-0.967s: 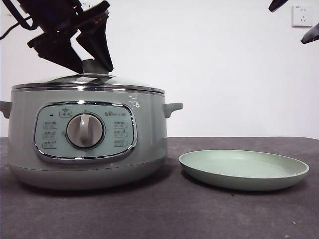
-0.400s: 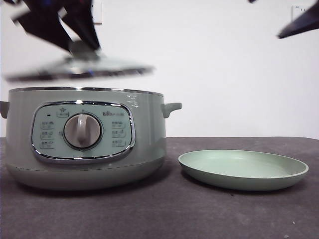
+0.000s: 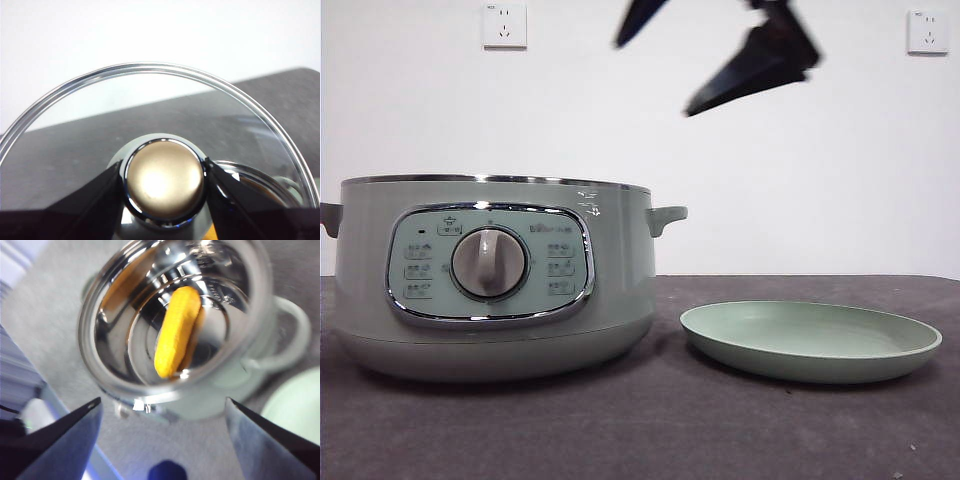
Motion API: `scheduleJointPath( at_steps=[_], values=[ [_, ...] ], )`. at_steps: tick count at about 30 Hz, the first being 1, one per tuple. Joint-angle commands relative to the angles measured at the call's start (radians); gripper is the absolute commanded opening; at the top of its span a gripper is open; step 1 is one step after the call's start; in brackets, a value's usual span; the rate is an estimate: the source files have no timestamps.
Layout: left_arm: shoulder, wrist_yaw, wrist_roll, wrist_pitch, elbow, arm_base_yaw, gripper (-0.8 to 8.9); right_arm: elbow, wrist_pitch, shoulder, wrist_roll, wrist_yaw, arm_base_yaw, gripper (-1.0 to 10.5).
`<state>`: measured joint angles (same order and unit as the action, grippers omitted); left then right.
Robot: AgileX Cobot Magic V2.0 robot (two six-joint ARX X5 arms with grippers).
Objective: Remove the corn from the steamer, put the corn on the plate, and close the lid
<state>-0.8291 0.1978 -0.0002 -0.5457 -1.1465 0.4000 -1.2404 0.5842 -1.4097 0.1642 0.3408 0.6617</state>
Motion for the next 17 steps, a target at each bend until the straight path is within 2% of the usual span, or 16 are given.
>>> scheduleJointPath(
  at_steps=[1, 5, 10, 14, 17],
  values=[
    [0.074, 0.062, 0.014, 0.007, -0.023, 0.0, -0.09, -0.127, 0.064, -0.119, -0.06, -0.066, 0.047, 4.1],
    [0.164, 0.168, 0.031, -0.05, -0.023, 0.0, -0.08, -0.332, 0.187, -0.286, -0.105, -0.15, 0.09, 4.1],
    [0.249, 0.258, 0.031, -0.122, -0.023, 0.0, -0.09, -0.544, 0.288, -0.471, -0.138, -0.207, 0.128, 4.1],
    [0.289, 0.322, 0.031, -0.163, -0.023, 0.0, -0.09, -0.643, 0.314, -0.589, -0.154, -0.253, 0.156, 4.1],
    [0.298, 0.328, 0.03, -0.185, -0.023, 0.0, -0.09, -0.671, 0.309, -0.653, -0.16, -0.271, 0.172, 4.1]
  ],
)
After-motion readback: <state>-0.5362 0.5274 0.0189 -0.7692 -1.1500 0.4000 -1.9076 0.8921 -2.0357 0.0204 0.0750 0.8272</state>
